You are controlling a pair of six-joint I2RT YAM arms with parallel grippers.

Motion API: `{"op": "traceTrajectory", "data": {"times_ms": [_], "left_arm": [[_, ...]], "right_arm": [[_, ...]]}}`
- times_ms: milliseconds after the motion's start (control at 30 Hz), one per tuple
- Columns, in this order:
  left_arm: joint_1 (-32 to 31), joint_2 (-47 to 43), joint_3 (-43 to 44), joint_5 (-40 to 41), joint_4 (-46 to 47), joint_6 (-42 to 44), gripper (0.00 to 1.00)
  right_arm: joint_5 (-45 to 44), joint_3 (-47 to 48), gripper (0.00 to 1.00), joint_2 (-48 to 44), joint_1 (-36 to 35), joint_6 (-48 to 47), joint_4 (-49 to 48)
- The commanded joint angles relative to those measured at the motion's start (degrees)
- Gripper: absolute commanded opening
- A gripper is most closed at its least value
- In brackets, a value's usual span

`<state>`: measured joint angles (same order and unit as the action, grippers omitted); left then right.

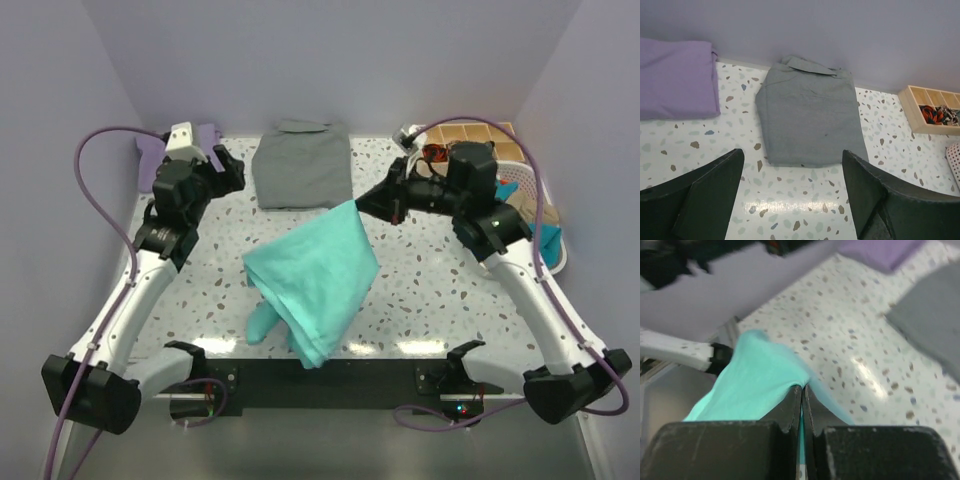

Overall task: Fold and stack the t-shirts
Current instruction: Move the tshirt to the center of the board

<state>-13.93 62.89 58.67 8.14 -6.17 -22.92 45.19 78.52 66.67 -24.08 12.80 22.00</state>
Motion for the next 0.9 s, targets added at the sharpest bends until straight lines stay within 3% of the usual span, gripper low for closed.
{"op": "traceTrajectory", "data": {"times_ms": [0, 133, 333, 500, 600, 700, 833, 867], "left_arm": [[0.13, 1.44, -4.43, -0.84, -1.74, 0.59, 0.84], [0.05, 3.81, -6.90, -4.09, -1.38, 0.42, 0.75], [-0.21, 6.00, -12.27, -11.65, 4.59, -1.25, 0.51], [-2.76, 9.00, -13.24, -15.70, 8.19, 0.42, 0.49], [-3.12, 11.28, -13.06, -16.32, 8.98, -0.02, 0.56], [-3.20, 12.95, -12.19, -15.96, 9.34, -0.46, 0.56], [-3.20, 14.27, -11.04, -16.31, 9.60, -0.46, 0.61], [-3.29, 14.27, -10.78, -16.66, 9.60, -0.46, 0.64]], "right_arm": [[-25.89, -13.18, 0.00, 6.87, 0.17, 1.08, 4.29], [-39.90, -16.47, 0.00, 12.95, 0.17, -0.05, 5.00], [-43.87, -8.84, 0.00, 20.32, 0.26, -2.16, 4.01], [-41.07, 5.37, 0.00, 26.48, 0.26, -4.18, 5.60], [-35.54, 14.88, 0.00, 31.40, 0.17, -4.71, 6.74], [-29.82, 24.79, 0.00, 39.04, 0.08, -4.10, 9.63], [-27.70, 36.68, 0.11, 50.03, 0.08, -4.27, 16.65], [-28.74, 38.53, 0.42, 51.26, 0.17, -4.45, 16.85]]}}
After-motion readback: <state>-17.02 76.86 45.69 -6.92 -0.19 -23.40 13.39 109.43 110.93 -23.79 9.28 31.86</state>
